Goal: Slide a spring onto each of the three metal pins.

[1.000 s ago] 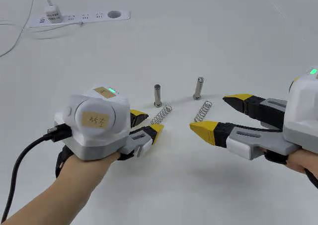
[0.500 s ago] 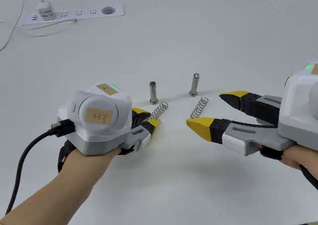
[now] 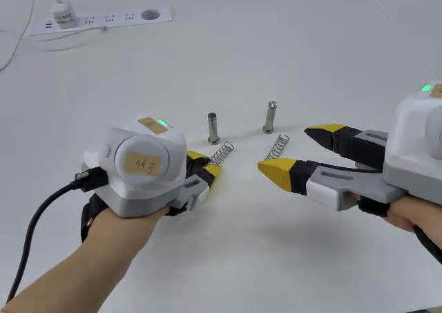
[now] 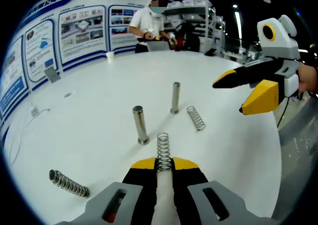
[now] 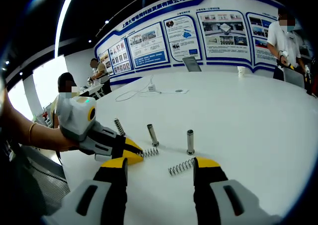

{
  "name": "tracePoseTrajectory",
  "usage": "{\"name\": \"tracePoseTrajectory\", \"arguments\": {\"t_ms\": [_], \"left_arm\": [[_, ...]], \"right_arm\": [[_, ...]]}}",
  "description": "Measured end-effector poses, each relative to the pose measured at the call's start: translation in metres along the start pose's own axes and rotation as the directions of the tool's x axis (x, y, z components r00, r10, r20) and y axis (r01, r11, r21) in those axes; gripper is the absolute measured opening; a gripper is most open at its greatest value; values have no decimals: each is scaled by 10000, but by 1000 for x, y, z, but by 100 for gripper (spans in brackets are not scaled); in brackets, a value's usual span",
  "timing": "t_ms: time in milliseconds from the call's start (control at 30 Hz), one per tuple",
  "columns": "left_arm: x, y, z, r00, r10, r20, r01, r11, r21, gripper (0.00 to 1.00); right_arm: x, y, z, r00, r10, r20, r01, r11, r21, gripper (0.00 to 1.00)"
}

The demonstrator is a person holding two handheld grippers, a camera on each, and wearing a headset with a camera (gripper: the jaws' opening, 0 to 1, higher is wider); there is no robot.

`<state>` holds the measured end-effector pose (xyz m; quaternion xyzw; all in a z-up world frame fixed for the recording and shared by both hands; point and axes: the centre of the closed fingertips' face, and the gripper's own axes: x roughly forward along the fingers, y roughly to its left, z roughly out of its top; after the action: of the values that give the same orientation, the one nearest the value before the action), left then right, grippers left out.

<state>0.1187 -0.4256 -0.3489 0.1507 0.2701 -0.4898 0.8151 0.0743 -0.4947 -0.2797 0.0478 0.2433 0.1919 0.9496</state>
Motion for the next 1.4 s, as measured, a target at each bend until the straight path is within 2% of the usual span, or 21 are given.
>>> {"name": "tracePoseTrajectory", "arguments": {"t_ms": [200, 533, 700, 800, 900, 1033, 1133, 1300, 1400], "left_arm": [[-7, -1, -2, 10000, 73, -11, -73, 9999, -117, 10], [-30, -8, 17, 9959, 77, 896, -52, 9996, -274, 10], [-42, -11, 27, 9897, 139, 1424, -80, 9991, -423, 10], [-48, -13, 32, 9855, 178, 1685, -95, 9987, -495, 10], [-54, -13, 38, 9774, 218, 2105, -59, 9971, -758, 10], [-60, -13, 45, 9686, 245, 2474, -9, 9955, -947, 10], [-62, -13, 48, 9642, 226, 2642, 45, 9948, -1016, 10], [-66, -15, 54, 9486, 126, 3164, 285, 9918, -1248, 10], [-67, -16, 57, 9379, 12, 3470, 606, 9841, -1672, 10]], "right_arm": [[1, 2, 4, 10000, 39, 77, -40, 9999, 116, 55], [6, 8, 19, 9985, 229, 491, -277, 9947, 991, 53], [11, 16, 29, 9966, 417, 713, -505, 9907, 1264, 51], [14, 22, 36, 9937, 619, 937, -769, 9832, 1653, 49], [17, 27, 42, 9913, 775, 1067, -977, 9750, 1996, 46], [20, 31, 45, 9899, 863, 1123, -1088, 9710, 2130, 44], [22, 33, 48, 9882, 972, 1187, -1242, 9609, 2473, 43], [25, 35, 50, 9865, 1071, 1241, -1405, 9423, 3037, 38], [27, 36, 49, 9863, 1141, 1189, -1501, 9198, 3625, 36]]}}
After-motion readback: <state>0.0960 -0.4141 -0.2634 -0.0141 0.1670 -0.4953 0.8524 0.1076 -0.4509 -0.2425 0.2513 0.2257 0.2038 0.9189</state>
